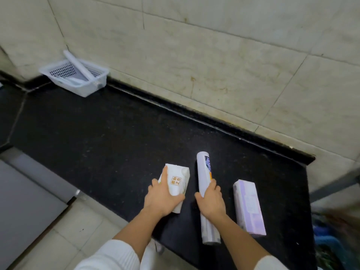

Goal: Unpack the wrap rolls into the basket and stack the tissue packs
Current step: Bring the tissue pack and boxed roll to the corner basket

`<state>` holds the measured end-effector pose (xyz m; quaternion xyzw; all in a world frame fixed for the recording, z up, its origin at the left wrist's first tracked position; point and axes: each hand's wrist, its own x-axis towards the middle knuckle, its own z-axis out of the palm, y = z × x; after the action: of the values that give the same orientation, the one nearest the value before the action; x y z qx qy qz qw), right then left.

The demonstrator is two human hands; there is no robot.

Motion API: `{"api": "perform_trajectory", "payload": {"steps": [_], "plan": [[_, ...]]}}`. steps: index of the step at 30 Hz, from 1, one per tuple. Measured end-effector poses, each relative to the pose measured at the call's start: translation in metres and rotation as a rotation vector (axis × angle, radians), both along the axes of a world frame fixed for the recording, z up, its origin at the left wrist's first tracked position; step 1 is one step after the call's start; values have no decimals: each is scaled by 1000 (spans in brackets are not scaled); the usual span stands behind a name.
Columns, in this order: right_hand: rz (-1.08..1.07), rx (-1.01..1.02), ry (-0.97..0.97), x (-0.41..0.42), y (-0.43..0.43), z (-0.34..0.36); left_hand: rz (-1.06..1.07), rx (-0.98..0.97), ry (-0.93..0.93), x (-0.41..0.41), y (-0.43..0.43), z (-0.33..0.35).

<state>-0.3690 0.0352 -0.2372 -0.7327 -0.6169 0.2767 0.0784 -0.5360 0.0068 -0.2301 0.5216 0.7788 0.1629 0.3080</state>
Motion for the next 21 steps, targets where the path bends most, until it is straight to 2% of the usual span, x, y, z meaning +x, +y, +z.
{"api": "perform_trajectory", "payload": {"steps": [4, 10, 21], "plan": [[112, 55, 85, -63, 31, 13, 103, 65, 4, -73, 12, 12], [252, 51, 147, -212, 54, 21, 255, 89, 70, -220, 17, 18], [295, -48, 226, -502, 73, 18, 357, 57, 173, -516, 10, 30]]}}
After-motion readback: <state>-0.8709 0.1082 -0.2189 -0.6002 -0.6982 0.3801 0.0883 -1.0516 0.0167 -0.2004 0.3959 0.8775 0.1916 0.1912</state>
